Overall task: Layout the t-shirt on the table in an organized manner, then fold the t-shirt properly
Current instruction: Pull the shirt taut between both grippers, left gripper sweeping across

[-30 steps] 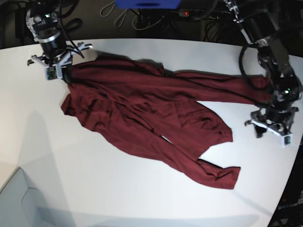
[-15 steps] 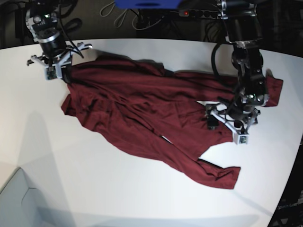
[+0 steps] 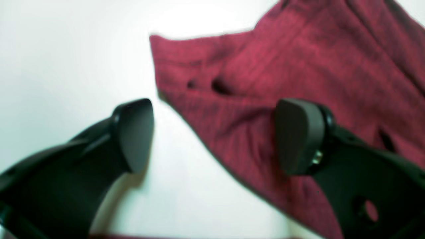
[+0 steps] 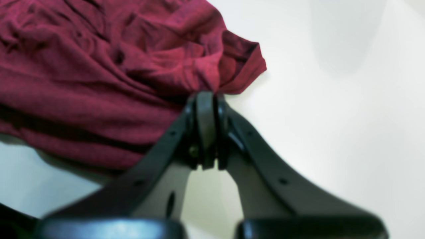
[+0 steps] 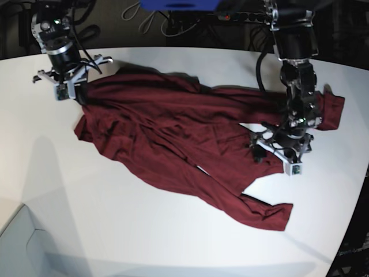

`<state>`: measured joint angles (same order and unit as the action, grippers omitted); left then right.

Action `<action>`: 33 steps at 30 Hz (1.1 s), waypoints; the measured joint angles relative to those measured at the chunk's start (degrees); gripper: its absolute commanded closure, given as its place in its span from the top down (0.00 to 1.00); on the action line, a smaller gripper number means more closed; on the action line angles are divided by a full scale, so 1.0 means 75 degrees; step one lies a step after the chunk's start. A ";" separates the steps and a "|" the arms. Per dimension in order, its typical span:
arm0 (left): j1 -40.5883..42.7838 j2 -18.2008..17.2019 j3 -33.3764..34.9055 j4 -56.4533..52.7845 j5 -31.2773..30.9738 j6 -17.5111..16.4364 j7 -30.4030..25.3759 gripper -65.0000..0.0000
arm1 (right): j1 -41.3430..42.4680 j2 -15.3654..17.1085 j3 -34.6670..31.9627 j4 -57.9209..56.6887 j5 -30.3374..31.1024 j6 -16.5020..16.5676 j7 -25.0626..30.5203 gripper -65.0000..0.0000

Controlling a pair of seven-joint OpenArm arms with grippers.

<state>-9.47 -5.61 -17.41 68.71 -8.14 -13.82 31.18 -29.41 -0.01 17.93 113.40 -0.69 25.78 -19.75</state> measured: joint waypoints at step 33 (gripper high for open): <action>0.0854 -0.0758 -0.2649 0.1524 -0.0026 -0.0093 -0.0187 0.00 | 0.0638 0.0102 0.0364 -0.0233 -0.0023 0.0017 -0.0041 0.00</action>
<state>-3.07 -11.29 -37.28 80.14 -8.34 -14.52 29.78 -24.62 0.75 20.67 111.66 -0.86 25.91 -20.05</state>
